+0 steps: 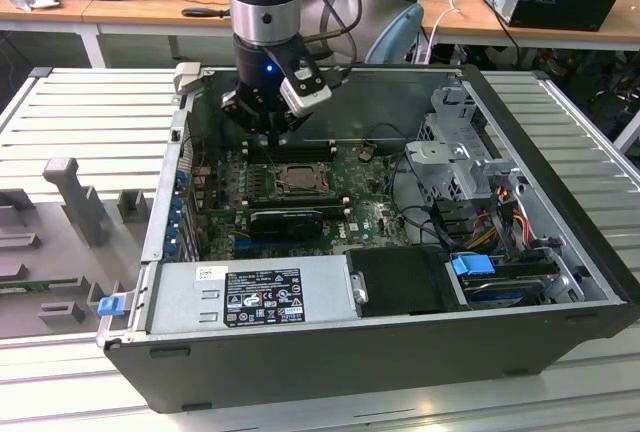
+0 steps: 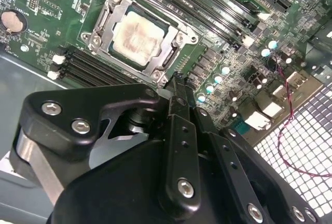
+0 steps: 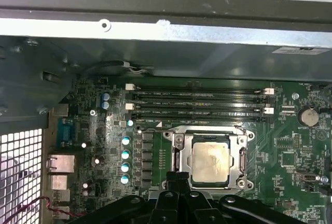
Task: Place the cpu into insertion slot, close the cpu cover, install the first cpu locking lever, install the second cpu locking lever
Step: 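Install the first cpu locking lever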
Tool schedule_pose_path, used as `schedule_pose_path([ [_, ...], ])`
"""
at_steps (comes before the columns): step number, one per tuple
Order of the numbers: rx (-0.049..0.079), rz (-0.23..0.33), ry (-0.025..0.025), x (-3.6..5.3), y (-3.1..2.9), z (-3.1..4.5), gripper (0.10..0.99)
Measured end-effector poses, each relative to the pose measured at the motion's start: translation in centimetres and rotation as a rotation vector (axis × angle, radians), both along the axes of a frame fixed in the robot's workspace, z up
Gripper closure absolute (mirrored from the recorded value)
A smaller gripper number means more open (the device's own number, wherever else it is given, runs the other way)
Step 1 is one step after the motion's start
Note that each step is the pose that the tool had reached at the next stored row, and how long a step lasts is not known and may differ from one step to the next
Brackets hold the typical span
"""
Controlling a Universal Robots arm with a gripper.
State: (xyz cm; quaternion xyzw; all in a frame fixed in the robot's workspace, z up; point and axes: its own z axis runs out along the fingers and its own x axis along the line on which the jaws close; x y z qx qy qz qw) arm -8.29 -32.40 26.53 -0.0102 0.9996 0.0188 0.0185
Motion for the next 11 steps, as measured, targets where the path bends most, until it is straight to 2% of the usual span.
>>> schedule_pose_path([
  [8,0.0,0.0,0.0001,-0.49,0.0,-0.1,0.98],
  [11,0.0,0.0,0.0,-1.11,0.0,-0.14,0.98],
])
